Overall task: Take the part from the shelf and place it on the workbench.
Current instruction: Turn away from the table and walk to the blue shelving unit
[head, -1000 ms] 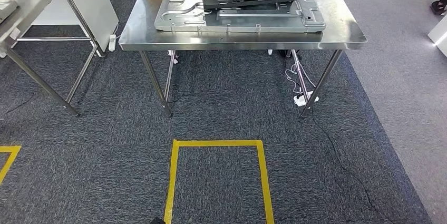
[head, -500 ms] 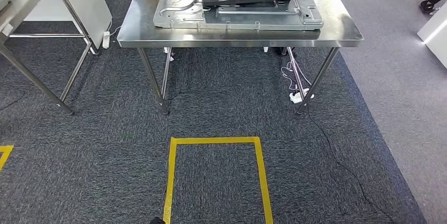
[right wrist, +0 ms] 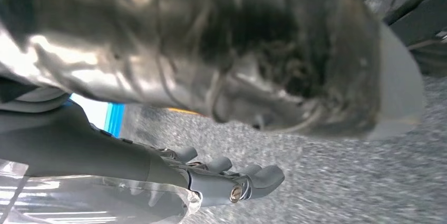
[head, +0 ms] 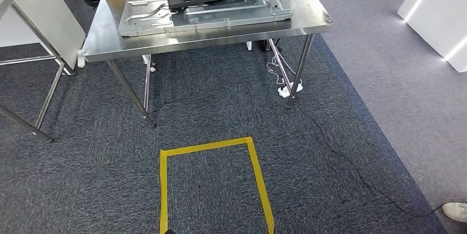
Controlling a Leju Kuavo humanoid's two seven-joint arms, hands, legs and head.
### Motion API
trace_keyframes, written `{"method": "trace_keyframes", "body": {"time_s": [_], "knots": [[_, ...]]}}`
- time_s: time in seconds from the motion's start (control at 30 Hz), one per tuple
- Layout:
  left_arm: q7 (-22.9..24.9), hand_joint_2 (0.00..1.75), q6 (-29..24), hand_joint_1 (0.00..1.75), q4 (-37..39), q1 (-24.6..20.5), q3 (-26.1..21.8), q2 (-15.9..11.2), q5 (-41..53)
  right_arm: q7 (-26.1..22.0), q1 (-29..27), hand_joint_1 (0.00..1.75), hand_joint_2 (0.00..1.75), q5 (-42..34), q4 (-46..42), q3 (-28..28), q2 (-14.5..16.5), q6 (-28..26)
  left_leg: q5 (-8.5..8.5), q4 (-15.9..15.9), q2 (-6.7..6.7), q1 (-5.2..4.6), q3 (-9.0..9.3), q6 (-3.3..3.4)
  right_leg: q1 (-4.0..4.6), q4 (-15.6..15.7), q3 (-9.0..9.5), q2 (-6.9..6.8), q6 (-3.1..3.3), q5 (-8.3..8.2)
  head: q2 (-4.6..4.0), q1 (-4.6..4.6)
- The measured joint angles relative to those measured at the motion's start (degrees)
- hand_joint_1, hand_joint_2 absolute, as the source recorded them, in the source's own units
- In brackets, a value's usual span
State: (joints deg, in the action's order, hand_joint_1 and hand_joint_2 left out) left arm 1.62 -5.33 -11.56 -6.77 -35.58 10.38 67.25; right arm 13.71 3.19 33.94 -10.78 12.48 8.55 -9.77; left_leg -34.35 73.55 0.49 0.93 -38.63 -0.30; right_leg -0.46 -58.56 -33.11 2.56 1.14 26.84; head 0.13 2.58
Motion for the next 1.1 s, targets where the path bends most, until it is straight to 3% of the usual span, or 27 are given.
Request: {"method": "trace_keyframes", "body": {"time_s": [0.03,0.1,0.13,0.17,0.23,0.3,0.33,0.4,0.43,0.47,0.5,0.53,0.6,0.67,0.7,0.77,0.83,0.9,0.97,1.0,1.07,1.1], "knots": [[0.01,0.00,0.00,0.00,0.00,0.00,0.00,0.01,0.00,0.02,-0.05,0.00,0.00,0.00,0.00,0.00,0.01,0.00,1.48,-2.85,-0.34,-0.16,1.84,0.53,0.23,-0.04,-0.18,0.78,-0.01,-0.19,0.00,0.00],[0.02,0.00,0.01,0.00,-0.02,-0.10,0.01,-0.15,0.00,0.03,-0.02,0.00,0.00,0.00,0.00,0.01,0.19,0.00,4.32,-11.03,-2.54,-0.67,6.59,2.15,0.54,-0.04,-0.35,2.15,-0.12,-0.61,0.00,0.04],[0.01,0.00,0.01,0.00,-0.03,-0.17,0.02,-0.27,0.00,0.03,0.03,0.00,0.00,0.00,0.00,0.01,0.33,-0.01,5.08,-13.93,-3.48,-0.95,8.14,2.79,0.53,0.01,-0.45,2.73,-0.33,-0.82,0.00,0.03],[0.01,0.00,0.02,0.00,-0.04,-0.26,0.03,-0.38,0.00,0.04,0.07,0.00,0.00,0.01,0.00,0.02,0.46,-0.01,5.32,-15.52,-4.07,-1.21,8.90,3.24,0.42,0.09,-0.54,3.22,-0.60,-1.03,0.00,0.04],[0.00,0.00,0.04,0.00,-0.04,-0.37,0.06,-0.45,0.01,0.04,0.01,0.00,0.00,0.02,0.01,0.04,0.58,-0.05,5.68,-16.34,-3.30,-1.44,9.09,3.54,0.26,0.45,-0.72,4.12,-1.35,-1.47,0.00,-0.02],[-0.06,0.00,0.02,0.00,-0.04,-0.38,0.08,-0.38,0.02,0.05,-0.11,0.00,0.00,0.02,0.01,0.07,0.58,-0.22,6.67,-17.51,-2.03,-1.14,9.49,3.81,0.34,-0.31,-1.17,2.67,-1.81,-0.91,0.00,0.02],[-0.12,0.00,-0.02,0.00,-0.04,-0.30,0.08,-0.32,0.02,0.06,-0.11,0.00,0.00,0.03,0.01,0.10,0.56,-0.33,7.18,-18.09,-1.28,-0.94,9.62,3.93,0.40,-2.15,-2.01,1.22,-2.01,0.50,0.00,0.10],[-0.23,0.00,-0.13,0.00,-0.04,0.00,0.09,-0.23,0.01,0.23,-0.01,0.00,0.00,0.07,0.01,0.20,0.52,-0.56,7.58,-18.48,0.34,-0.85,9.34,4.09,0.17,-8.80,-4.89,-1.35,-2.50,4.83,0.00,0.26],[-0.26,0.00,-0.17,0.00,-0.04,0.18,0.09,-0.20,-0.01,0.38,0.01,0.00,0.00,0.14,0.00,0.26,0.51,-0.68,7.62,-18.46,1.28,-0.84,9.11,4.03,-0.07,-12.25,-6.32,-1.72,-2.84,6.56,0.00,0.26],[-0.27,0.00,-0.21,0.00,-0.04,0.33,0.09,-0.17,-0.01,0.57,-0.02,0.00,0.00,0.21,0.01,0.30,0.50,-0.80,7.65,-18.40,2.21,-0.82,8.89,3.93,-0.35,-14.24,-6.95,-1.93,-3.17,7.29,0.00,0.26],[-0.27,0.00,-0.24,0.00,-0.04,0.42,0.09,-0.12,-0.02,0.78,-0.09,0.00,0.00,0.29,0.01,0.33,0.46,-0.91,7.68,-18.32,3.11,-0.75,8.75,3.77,-0.65,-14.09,-6.44,-2.18,-3.51,6.97,0.00,0.25],[-0.27,0.00,-0.27,0.00,-0.04,0.45,0.09,-0.06,-0.03,0.93,-0.17,0.00,0.00,0.34,0.02,0.34,0.42,-0.99,7.67,-18.15,3.94,-0.63,8.61,3.52,-0.95,-11.70,-4.69,-2.62,-3.82,5.78,0.00,0.25],[-0.26,0.00,-0.34,0.00,-0.06,0.41,0.09,0.01,-0.05,1.12,-0.12,0.00,0.00,0.41,0.02,0.35,0.38,-1.05,7.36,-17.41,5.38,-0.49,8.37,2.73,-1.37,-3.87,0.39,-4.97,-4.26,3.00,0.00,0.25],[-0.28,0.00,-0.49,0.00,-0.09,0.30,0.09,-0.04,-0.07,1.17,0.10,0.00,0.00,0.55,0.00,0.35,0.45,-1.14,6.53,-16.57,6.47,-0.54,8.36,1.66,-1.37,0.25,2.77,-6.73,-3.66,1.90,0.00,0.07],[-0.30,0.00,-0.57,0.00,-0.11,0.21,0.09,-0.07,-0.10,1.21,0.13,0.00,0.00,0.66,-0.01,0.36,0.49,-1.22,6.17,-16.39,6.95,-0.56,8.53,1.15,-1.20,0.30,2.61,-6.78,-3.07,1.92,0.00,-0.01],[-0.36,0.00,-0.66,0.00,-0.11,0.09,0.09,-0.01,-0.29,1.29,-0.08,0.00,0.00,1.62,-0.01,0.35,0.48,-1.93,5.79,-16.20,7.31,-0.22,8.94,0.27,-1.03,0.26,2.32,-5.54,-1.97,1.66,0.00,-0.10],[-0.51,0.00,-0.71,0.00,-0.11,0.24,0.09,0.03,-0.53,1.28,-0.19,0.00,0.00,3.37,0.00,0.17,0.45,-2.98,3.66,-13.91,4.56,0.08,8.31,-0.48,-1.09,0.32,1.98,-4.32,-1.07,1.17,0.00,-0.10],[-0.69,0.00,-0.72,0.00,-0.11,0.65,0.08,0.02,-0.61,1.25,-0.13,0.00,0.00,4.80,0.00,-0.14,0.44,-3.57,-0.75,-7.48,1.13,0.18,5.61,-0.73,-0.92,0.33,1.47,-2.96,-0.45,0.75,0.00,-0.11],[-0.72,0.00,-0.67,0.00,-0.11,1.04,0.07,0.02,-0.64,1.28,-0.14,0.00,0.00,5.57,0.00,-0.42,0.41,-3.89,-3.48,-0.98,0.23,0.07,2.70,-0.37,-0.42,0.24,0.97,-1.29,-0.13,0.49,0.00,-0.12],[-0.55,0.00,-0.65,0.00,-0.11,1.13,0.07,0.02,-0.65,1.25,-0.22,0.00,0.00,5.80,0.01,-0.51,0.38,-4.03,-3.15,-0.19,0.10,-0.09,2.32,0.04,-0.14,0.18,0.85,-0.40,-0.05,0.42,0.00,-0.13],[-0.16,0.00,-0.65,0.00,-0.11,1.16,0.07,0.01,-0.70,0.99,-0.34,0.00,0.00,6.14,0.02,-0.62,0.31,-4.21,0.59,-5.05,-0.69,-0.64,4.56,1.40,0.40,0.10,0.96,1.31,0.02,0.35,0.00,-0.13],[-0.15,0.00,-0.71,0.00,-0.11,1.17,0.04,-0.20,-0.88,0.76,-0.33,0.00,0.00,6.40,0.04,-0.69,0.41,-4.25,2.79,-9.16,-2.06,-1.05,6.35,2.36,0.52,0.08,1.03,2.04,0.03,0.30,0.00,-0.07]]}}
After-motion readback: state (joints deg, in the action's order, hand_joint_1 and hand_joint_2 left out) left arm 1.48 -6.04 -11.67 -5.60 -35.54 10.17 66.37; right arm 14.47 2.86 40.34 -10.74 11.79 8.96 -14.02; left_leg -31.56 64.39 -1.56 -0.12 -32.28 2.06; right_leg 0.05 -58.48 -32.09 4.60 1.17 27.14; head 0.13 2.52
